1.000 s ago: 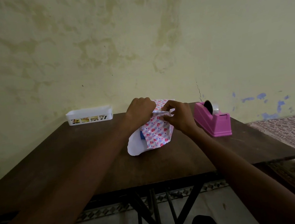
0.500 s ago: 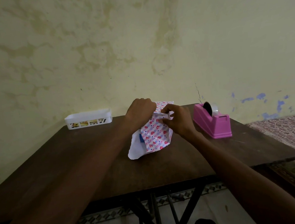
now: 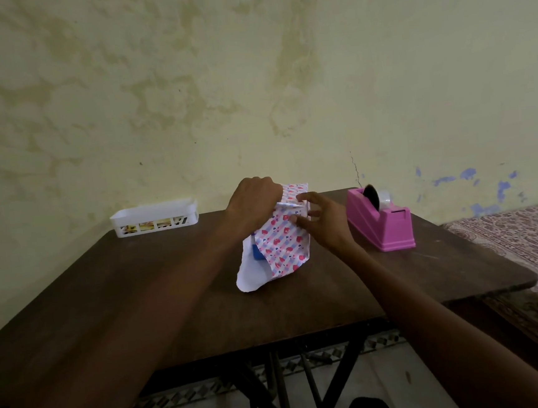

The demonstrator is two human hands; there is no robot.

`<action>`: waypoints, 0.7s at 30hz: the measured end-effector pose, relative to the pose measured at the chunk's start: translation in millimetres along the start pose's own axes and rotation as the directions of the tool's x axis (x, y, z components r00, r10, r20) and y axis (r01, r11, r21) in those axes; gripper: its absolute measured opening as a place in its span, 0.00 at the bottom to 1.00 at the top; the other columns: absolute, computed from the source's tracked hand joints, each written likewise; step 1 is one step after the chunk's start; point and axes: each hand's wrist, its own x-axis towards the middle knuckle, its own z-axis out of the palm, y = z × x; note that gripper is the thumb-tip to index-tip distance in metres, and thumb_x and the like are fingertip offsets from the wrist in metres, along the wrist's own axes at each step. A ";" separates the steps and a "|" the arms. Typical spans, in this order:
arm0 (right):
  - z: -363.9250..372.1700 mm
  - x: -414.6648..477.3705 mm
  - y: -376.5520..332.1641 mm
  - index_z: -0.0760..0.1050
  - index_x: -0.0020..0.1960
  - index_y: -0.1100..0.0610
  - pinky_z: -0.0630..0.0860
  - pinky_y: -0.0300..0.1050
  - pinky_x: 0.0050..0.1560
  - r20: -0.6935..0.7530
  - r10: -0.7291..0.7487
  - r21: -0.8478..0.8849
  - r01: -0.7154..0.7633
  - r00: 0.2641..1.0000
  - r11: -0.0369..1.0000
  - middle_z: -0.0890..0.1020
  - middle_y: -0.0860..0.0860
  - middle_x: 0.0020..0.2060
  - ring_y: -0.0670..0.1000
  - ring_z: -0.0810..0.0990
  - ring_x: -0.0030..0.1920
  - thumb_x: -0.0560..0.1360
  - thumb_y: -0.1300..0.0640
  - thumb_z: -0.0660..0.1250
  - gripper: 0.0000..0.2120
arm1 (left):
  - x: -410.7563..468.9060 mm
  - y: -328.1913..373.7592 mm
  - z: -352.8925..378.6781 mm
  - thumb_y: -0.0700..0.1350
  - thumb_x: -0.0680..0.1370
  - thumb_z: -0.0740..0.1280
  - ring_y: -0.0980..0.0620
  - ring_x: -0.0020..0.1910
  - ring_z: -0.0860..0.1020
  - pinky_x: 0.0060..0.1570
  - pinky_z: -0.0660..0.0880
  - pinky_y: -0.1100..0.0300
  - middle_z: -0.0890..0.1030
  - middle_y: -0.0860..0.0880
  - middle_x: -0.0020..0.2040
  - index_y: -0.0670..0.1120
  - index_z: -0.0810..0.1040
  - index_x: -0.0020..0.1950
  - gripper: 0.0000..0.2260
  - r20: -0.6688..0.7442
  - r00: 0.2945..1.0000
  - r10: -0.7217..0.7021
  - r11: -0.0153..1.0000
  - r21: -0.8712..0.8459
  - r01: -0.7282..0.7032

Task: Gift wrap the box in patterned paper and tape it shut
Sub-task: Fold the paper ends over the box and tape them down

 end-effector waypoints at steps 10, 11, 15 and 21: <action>-3.8 4.2 -0.4 0.79 0.63 0.51 0.81 0.44 0.47 -0.033 -0.015 -0.033 0.014 0.999 0.999 0.81 0.51 0.62 0.50 0.84 0.51 0.70 0.52 0.78 0.23 | 6.2 3.9 2.8 0.56 0.79 0.63 0.48 0.50 0.80 0.56 0.72 0.62 0.81 0.48 0.55 0.46 0.78 0.60 0.17 0.008 0.999 -0.040 0.997 -0.059 0.041; -3.4 3.0 0.9 0.78 0.64 0.51 0.82 0.47 0.49 -0.035 -0.010 -0.022 0.009 0.999 1.000 0.80 0.51 0.63 0.51 0.83 0.52 0.70 0.52 0.78 0.24 | 6.5 5.1 3.1 0.56 0.79 0.63 0.48 0.50 0.80 0.56 0.72 0.62 0.81 0.48 0.55 0.46 0.78 0.61 0.17 0.011 0.999 -0.038 0.998 -0.054 0.039; -1.4 0.9 6.2 0.77 0.65 0.51 0.82 0.53 0.53 -0.016 -0.002 -0.008 0.002 1.000 1.000 0.80 0.52 0.63 0.53 0.83 0.56 0.70 0.53 0.77 0.24 | 6.4 9.4 2.2 0.56 0.80 0.62 0.48 0.50 0.79 0.56 0.72 0.63 0.81 0.48 0.55 0.46 0.77 0.61 0.17 0.022 0.999 -0.038 0.998 -0.039 0.039; -12.4 6.4 11.6 0.81 0.58 0.51 0.84 0.49 0.47 -0.050 -0.013 -0.037 0.011 0.999 0.999 0.84 0.52 0.55 0.49 0.84 0.50 0.71 0.56 0.77 0.16 | 15.9 25.6 -4.7 0.56 0.79 0.62 0.46 0.52 0.79 0.56 0.71 0.62 0.80 0.47 0.57 0.45 0.75 0.62 0.18 0.038 0.999 -0.001 1.000 -0.001 0.001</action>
